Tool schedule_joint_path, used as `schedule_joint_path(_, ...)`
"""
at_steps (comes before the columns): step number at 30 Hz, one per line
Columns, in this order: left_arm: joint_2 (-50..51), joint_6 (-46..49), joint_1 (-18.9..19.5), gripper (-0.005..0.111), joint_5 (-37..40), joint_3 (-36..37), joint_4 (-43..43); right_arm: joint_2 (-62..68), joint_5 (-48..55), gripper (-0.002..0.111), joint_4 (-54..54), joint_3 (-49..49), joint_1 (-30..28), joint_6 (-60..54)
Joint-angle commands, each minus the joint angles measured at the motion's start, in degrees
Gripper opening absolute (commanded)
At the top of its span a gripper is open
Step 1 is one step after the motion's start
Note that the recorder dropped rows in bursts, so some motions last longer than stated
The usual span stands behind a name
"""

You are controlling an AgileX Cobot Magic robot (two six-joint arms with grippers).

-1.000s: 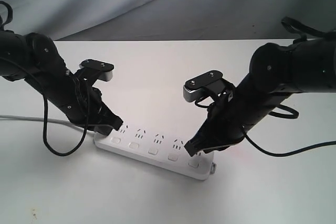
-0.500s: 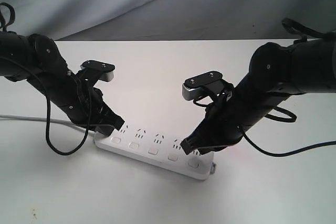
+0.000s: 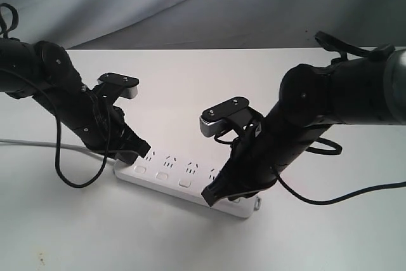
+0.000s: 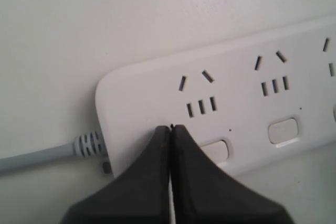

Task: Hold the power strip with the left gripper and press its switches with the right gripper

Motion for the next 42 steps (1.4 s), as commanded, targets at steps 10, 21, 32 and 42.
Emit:
schedule_joint_path(10,0.96,-0.16,-0.31,0.000,-0.30,-0.07,0.10,1.96,0.18,0.000,-2.40,-0.33,0.06,1.91)
schedule_joint_path(21,0.96,-0.16,-0.31,0.000,-0.30,-0.07,0.10,4.12,0.61,0.000,-3.28,-0.33,0.06,3.75)
schedule_joint_path(32,0.96,-0.16,-0.31,0.000,-0.30,-0.07,0.10,4.61,1.08,0.000,-9.89,-0.33,0.06,9.57)
schedule_joint_path(42,0.96,-0.16,-0.31,0.000,-0.30,-0.07,0.10,6.38,2.97,0.000,-9.56,-0.33,0.06,9.85)
